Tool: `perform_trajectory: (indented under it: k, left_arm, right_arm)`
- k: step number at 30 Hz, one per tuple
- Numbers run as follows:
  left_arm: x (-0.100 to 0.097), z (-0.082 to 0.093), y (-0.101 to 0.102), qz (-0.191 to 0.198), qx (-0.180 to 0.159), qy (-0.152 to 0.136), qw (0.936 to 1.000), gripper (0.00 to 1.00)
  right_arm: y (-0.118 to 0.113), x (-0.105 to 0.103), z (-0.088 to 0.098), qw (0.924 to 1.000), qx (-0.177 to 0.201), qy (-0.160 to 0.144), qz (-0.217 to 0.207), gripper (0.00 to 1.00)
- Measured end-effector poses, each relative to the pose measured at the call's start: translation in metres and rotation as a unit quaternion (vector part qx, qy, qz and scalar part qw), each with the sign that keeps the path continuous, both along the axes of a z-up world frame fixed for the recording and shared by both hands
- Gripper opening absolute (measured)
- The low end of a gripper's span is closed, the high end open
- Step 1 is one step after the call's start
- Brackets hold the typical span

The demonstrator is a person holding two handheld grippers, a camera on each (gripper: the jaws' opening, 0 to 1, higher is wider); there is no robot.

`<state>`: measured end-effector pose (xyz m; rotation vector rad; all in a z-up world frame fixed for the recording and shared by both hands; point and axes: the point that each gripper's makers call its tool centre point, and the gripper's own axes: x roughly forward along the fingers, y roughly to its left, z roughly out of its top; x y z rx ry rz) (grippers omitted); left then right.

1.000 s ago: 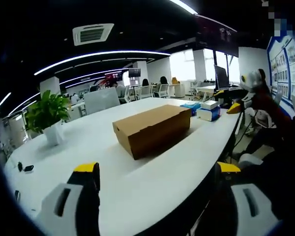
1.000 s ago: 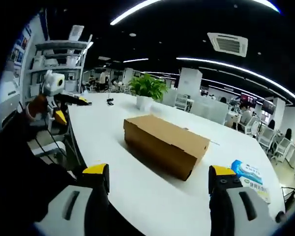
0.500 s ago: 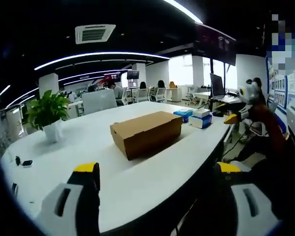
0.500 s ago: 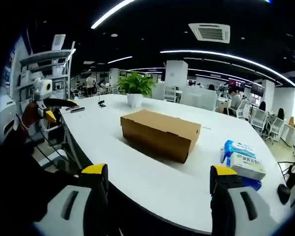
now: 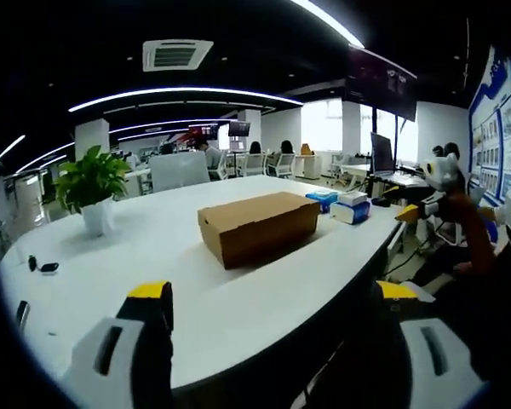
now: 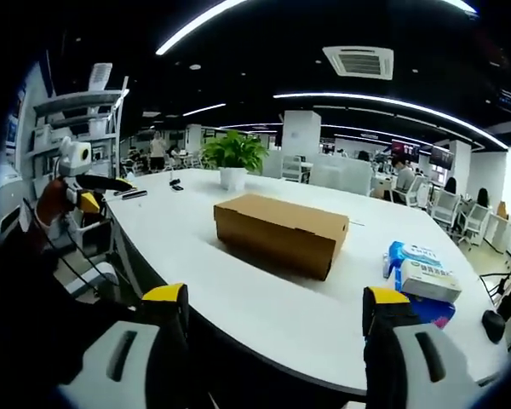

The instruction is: Operate the shoe box by opening the lid, removing the specified soft item, and placing it in the target area until the item is outside and the box remains undamaged.

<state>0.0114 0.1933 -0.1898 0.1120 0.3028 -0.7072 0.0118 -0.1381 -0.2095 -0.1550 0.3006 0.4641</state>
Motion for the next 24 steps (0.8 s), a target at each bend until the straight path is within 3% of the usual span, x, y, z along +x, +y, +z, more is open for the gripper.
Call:
perform_trajectory:
  k: [12,24]
  left_arm:
    - [0.0046,-0.0068,-0.0039,-0.003,-0.001,0.013,0.9999,0.99]
    - [-0.0003,-0.0006,-0.0051,-0.004,-0.001,0.004,1.0000,0.99]
  right_arm:
    - [-0.0011,0.0034,-0.0028,1.0000,-0.001,0.003,-0.006,0.86]
    - [0.0008,-0.0013,0.0023,1.0000,0.003,-0.002,-0.004,0.86]
